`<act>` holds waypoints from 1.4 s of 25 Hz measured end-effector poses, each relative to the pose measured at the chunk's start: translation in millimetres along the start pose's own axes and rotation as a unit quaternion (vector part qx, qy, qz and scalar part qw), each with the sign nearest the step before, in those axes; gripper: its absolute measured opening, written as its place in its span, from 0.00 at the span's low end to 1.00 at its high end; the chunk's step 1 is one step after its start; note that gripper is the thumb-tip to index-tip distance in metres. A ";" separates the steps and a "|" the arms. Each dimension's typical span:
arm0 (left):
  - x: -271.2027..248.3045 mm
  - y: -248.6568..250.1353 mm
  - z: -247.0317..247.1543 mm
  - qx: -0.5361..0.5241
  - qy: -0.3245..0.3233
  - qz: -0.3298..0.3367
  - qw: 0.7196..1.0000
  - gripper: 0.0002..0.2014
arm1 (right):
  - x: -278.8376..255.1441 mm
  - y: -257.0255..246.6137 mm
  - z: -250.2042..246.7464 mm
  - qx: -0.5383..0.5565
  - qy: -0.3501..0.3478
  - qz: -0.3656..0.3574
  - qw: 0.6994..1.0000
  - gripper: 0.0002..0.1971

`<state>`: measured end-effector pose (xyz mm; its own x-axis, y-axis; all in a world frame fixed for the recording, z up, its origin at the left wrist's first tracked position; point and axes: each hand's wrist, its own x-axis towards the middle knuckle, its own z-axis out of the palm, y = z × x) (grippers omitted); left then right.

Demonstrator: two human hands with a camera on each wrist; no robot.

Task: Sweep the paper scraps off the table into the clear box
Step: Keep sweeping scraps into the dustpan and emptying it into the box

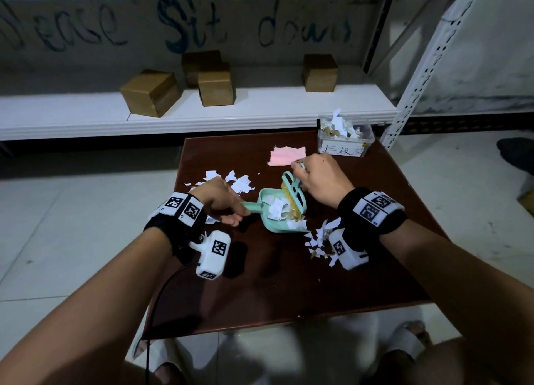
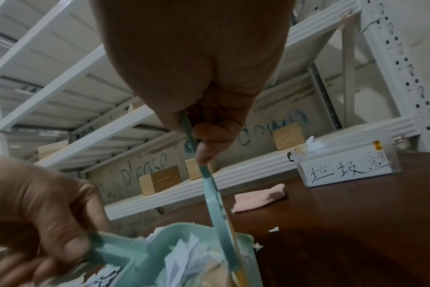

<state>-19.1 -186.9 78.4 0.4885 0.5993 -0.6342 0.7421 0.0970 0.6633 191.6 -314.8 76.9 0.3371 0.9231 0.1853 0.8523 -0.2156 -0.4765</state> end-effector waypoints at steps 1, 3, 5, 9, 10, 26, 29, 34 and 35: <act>-0.4 -0.4 1.8 0.008 -0.006 -0.005 1.000 0.12 | 0.0 2.5 -4.2 0.015 0.008 0.006 1.000 0.26; -2.1 -0.5 6.2 0.013 -0.009 -0.010 1.000 0.05 | 0.4 8.0 -15.4 0.056 0.022 0.029 0.998 0.25; -1.5 -2.3 9.8 -0.004 0.005 -0.016 1.000 0.05 | 1.1 13.0 -28.9 0.106 0.052 0.058 0.991 0.23; 7.5 -8.9 12.2 -0.087 0.009 -0.030 0.996 0.05 | 0.9 29.8 -52.3 0.171 0.120 0.108 0.972 0.19; 10.1 -10.4 11.8 -0.103 0.005 -0.033 0.994 0.06 | 1.2 36.2 -55.9 0.176 0.132 0.120 0.968 0.19; 10.8 22.7 4.0 -0.264 0.035 0.057 0.962 0.07 | -3.5 99.8 -101.0 0.153 0.251 0.193 0.936 0.23; 13.6 37.8 15.4 -0.258 0.026 0.060 0.964 0.05 | -3.3 107.8 -111.7 0.153 0.270 0.211 0.927 0.24; 24.6 70.9 35.9 -0.266 0.024 0.066 0.961 0.07 | 1.1 117.8 -123.8 0.193 0.288 0.227 0.910 0.24; 27.7 78.2 39.4 -0.273 0.024 0.066 0.959 0.08 | 2.0 120.1 -127.0 0.196 0.296 0.229 0.906 0.24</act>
<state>70.5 -194.0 97.1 0.5304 0.6691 -0.5206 0.3175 0.4126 0.8538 345.4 -379.4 129.1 0.8740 0.4079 0.2639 0.4000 -0.2958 -0.8675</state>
